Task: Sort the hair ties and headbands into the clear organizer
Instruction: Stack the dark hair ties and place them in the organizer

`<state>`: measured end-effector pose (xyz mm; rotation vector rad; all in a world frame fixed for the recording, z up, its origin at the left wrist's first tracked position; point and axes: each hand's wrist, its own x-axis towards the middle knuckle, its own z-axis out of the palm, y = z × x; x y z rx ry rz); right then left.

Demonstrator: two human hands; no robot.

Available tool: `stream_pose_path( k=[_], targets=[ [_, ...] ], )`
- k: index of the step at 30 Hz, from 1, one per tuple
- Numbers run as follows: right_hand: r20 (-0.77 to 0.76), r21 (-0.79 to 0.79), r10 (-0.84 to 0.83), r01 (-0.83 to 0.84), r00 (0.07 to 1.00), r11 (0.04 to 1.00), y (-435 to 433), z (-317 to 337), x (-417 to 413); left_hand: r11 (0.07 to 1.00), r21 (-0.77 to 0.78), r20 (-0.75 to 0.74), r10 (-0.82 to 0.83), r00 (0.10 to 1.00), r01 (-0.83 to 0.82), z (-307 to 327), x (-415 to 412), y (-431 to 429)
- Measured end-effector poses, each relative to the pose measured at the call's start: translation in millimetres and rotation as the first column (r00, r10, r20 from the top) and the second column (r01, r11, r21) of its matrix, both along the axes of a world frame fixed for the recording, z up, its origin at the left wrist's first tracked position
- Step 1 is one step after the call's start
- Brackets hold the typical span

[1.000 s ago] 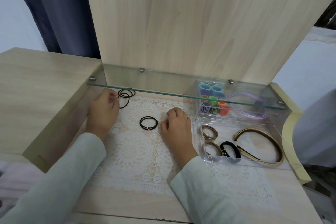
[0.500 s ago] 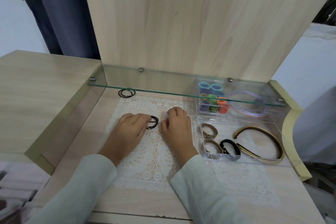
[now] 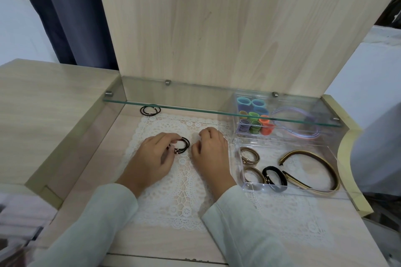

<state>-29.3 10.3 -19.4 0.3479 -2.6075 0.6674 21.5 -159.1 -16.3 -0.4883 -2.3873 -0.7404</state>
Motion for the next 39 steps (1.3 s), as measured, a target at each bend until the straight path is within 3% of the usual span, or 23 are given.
stream_pose_path(
  k=[3, 7, 10, 14, 27, 34, 39],
  targets=[
    [-0.008, 0.005, -0.005, 0.005, 1.0, 1.0, -0.1, -1.5, -0.3, 0.991, 0.032, 0.071, 0.126, 0.989, -0.128, 3.0, -9.0, -7.4],
    [-0.005, 0.013, -0.019, 0.019, 1.0, 1.0, -0.2, -2.7, -2.4, 0.871, -0.197, 0.253, 0.489, 0.835, -0.45, 4.4, -39.5, -22.6],
    [0.002, 0.008, -0.015, 0.015, 1.0, 1.0, -1.0, -2.3, -3.1, 0.822, -0.262, 0.343, 0.569, 0.747, -0.506, 6.5, -60.0, -34.5],
    [0.014, 0.002, -0.014, 0.014, 1.0, 1.0, -1.5, -2.3, -3.7, 0.811, -0.335, 0.416, 0.584, 0.697, -0.479, 14.5, -79.6, -48.3],
    [0.042, -0.008, -0.013, 0.014, 0.999, 1.0, -1.9, 1.2, -1.8, 0.814, -0.328, 0.191, 0.555, 0.81, -0.48, 20.5, -78.2, -52.8],
    [0.04, -0.003, -0.017, 0.017, 0.999, 1.0, -1.5, 1.9, -1.6, 0.873, -0.231, 0.261, 0.48, 0.837, -0.429, 10.5, -58.6, -43.7],
    [0.06, -0.053, -0.004, 0.007, 0.998, 0.999, -1.2, 0.4, -2.3, 0.906, -0.164, 0.229, 0.421, 0.878, -0.391, 8.0, -48.7, -32.2]
  ],
)
